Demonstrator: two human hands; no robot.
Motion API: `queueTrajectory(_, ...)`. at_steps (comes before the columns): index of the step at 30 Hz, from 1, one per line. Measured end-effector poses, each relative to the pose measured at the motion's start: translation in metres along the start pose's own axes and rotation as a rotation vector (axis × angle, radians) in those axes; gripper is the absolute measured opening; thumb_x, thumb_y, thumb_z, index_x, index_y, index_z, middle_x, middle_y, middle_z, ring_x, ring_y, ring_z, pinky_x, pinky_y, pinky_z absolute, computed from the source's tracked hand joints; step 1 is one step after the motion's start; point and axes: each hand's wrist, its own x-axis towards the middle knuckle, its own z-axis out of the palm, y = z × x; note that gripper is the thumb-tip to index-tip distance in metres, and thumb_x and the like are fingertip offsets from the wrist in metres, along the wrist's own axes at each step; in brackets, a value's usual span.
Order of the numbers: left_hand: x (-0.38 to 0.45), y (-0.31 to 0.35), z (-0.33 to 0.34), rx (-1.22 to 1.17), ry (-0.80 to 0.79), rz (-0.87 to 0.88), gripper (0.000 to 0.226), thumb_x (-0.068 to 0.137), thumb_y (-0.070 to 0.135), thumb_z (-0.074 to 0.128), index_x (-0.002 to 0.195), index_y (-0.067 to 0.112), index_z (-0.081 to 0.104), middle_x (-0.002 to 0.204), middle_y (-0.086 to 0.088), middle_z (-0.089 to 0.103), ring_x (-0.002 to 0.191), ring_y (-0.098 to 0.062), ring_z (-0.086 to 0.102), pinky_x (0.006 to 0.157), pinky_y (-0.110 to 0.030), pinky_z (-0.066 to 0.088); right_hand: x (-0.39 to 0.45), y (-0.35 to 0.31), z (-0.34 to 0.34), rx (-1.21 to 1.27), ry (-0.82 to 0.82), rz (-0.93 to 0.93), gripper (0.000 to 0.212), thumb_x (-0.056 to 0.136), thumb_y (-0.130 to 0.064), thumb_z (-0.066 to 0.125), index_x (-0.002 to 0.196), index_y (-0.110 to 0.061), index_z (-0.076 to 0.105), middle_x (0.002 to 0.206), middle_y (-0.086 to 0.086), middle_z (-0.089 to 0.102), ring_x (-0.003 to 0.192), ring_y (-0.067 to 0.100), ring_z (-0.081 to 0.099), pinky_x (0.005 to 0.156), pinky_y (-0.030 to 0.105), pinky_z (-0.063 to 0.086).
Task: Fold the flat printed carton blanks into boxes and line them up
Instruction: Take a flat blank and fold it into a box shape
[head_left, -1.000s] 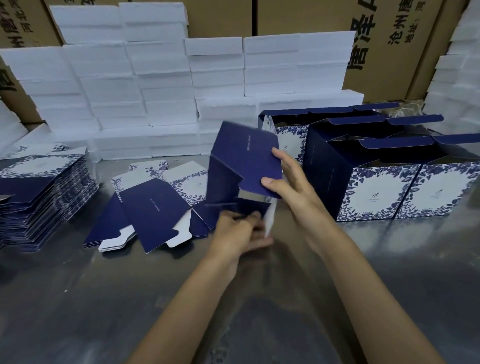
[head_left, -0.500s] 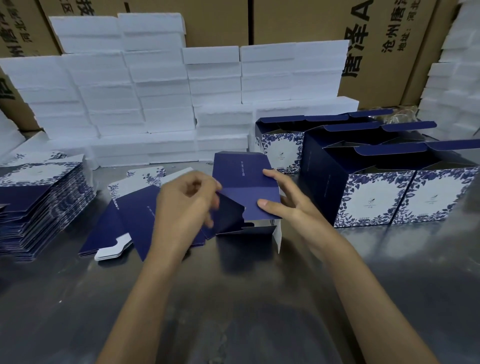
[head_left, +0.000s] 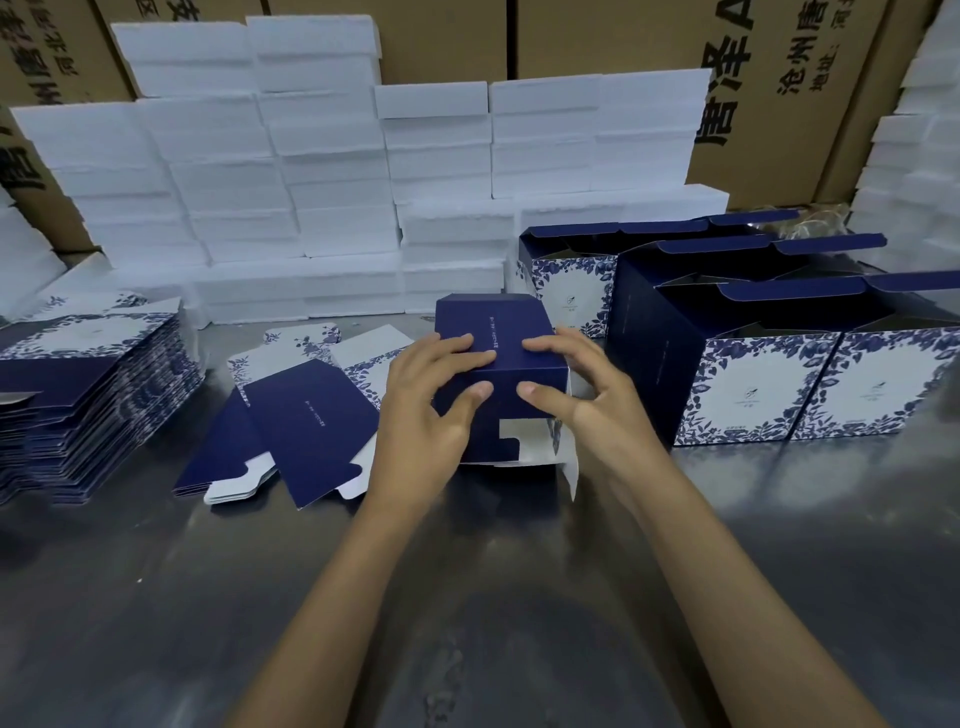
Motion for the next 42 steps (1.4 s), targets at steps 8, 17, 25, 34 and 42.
queueTrajectory(8, 0.001, 0.003, 0.005, -0.019, 0.010, -0.001, 0.021, 0.087, 0.020, 0.076, 0.107, 0.029, 0.076, 0.120, 0.019, 0.063, 0.121, 0.013, 0.035, 0.100, -0.007, 0.029, -0.002, -0.004, 0.004, -0.073, 0.009, -0.082, 0.023, 0.084, -0.009, 0.080, 0.095, -0.029, 0.076, 0.145, -0.012, 0.050, 0.136, 0.002, 0.044, 0.116, 0.040, 0.039)
queueTrajectory(17, 0.000, 0.004, 0.004, -0.074, -0.017, -0.043, 0.023, 0.090, 0.020, 0.073, 0.110, 0.032, 0.074, 0.123, 0.020, 0.064, 0.129, 0.002, 0.040, 0.104, -0.018, 0.036, 0.002, 0.000, -0.009, 0.011, -0.052, -0.043, 0.025, 0.086, -0.009, 0.078, 0.107, -0.021, 0.079, 0.145, -0.018, 0.052, 0.132, -0.010, 0.046, 0.113, 0.032, 0.044)
queueTrajectory(25, 0.002, 0.009, -0.001, -0.104, -0.058, -0.059, 0.023, 0.093, 0.018, 0.069, 0.106, 0.037, 0.072, 0.122, 0.020, 0.065, 0.131, -0.002, 0.042, 0.095, -0.001, 0.028, 0.005, 0.005, -0.012, -0.003, -0.037, -0.048, 0.021, 0.086, -0.009, 0.078, 0.104, -0.020, 0.080, 0.142, -0.019, 0.056, 0.136, -0.005, 0.044, 0.117, 0.039, 0.040)
queueTrajectory(34, -0.001, 0.009, -0.005, -0.121, -0.069, -0.035, 0.027, 0.093, 0.007, 0.066, 0.106, 0.030, 0.068, 0.123, 0.019, 0.065, 0.130, -0.003, 0.047, 0.104, -0.020, 0.037, 0.005, 0.007, -0.015, 0.002, -0.067, -0.048, 0.023, 0.091, -0.009, 0.073, 0.108, -0.024, 0.079, 0.154, -0.016, 0.045, 0.142, -0.005, 0.037, 0.119, 0.042, 0.037)
queueTrajectory(42, -0.011, 0.001, 0.009, 0.394, -0.303, 0.250, 0.055, 0.062, 0.047, 0.084, 0.105, 0.031, 0.054, 0.154, 0.006, 0.028, 0.151, -0.021, 0.009, 0.115, -0.039, 0.019, 0.005, 0.004, -0.016, 0.081, -0.072, 0.015, 0.030, 0.094, -0.006, 0.067, 0.114, -0.027, 0.076, 0.159, -0.007, 0.039, 0.147, 0.003, 0.033, 0.119, 0.044, 0.036)
